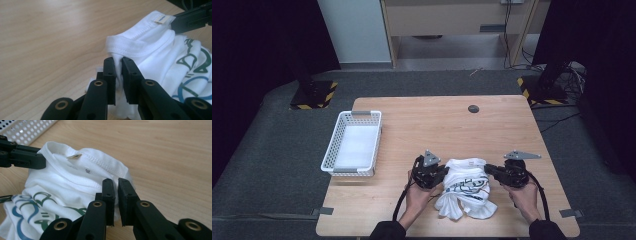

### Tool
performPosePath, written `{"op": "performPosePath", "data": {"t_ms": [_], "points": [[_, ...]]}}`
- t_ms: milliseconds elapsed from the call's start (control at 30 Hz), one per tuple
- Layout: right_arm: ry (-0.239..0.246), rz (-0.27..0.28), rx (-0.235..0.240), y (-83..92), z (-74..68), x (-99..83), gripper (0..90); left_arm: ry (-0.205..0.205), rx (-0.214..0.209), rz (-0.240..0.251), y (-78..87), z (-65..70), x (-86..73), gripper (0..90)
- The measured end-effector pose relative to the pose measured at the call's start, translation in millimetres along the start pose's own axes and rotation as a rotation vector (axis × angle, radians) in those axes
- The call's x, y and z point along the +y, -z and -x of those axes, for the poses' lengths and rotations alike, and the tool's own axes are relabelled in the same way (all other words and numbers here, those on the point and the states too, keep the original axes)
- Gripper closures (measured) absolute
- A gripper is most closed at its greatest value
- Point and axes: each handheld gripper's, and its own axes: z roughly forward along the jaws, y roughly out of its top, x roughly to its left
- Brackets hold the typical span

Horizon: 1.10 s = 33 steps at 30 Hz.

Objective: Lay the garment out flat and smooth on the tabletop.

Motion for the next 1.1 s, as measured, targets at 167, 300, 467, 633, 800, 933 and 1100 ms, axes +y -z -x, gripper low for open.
{"op": "performPosePath", "data": {"t_ms": [167,300,467,633,800,933,1100], "points": [[0.028,0.037,-0.020,10.7,-8.2,13.5,84.0,-0.016,0.017,0.034,12.2,3.1,11.8,82.2],[0.053,0.076,-0.047,15.7,-14.3,27.5,84.1,-0.018,0.049,0.076,17.7,2.0,29.1,82.3],[0.030,0.113,-0.087,12.0,-14.3,47.0,84.1,-0.056,0.111,0.092,20.1,-2.1,56.5,82.4],[0.028,0.158,-0.155,7.7,-17.8,70.7,84.0,-0.099,0.193,0.105,14.9,-7.5,79.7,82.3],[0.027,0.201,-0.223,1.7,-21.0,91.2,83.9,-0.088,0.221,0.122,6.4,-18.4,91.8,82.2],[0.016,0.223,-0.293,-9.9,-20.6,105.0,83.4,-0.056,0.219,0.136,-6.0,-31.0,97.8,81.6],[-0.003,0.237,-0.333,-18.8,-15.9,106.3,68.4,-0.059,0.209,0.112,-11.5,-37.8,94.0,73.6]]}}
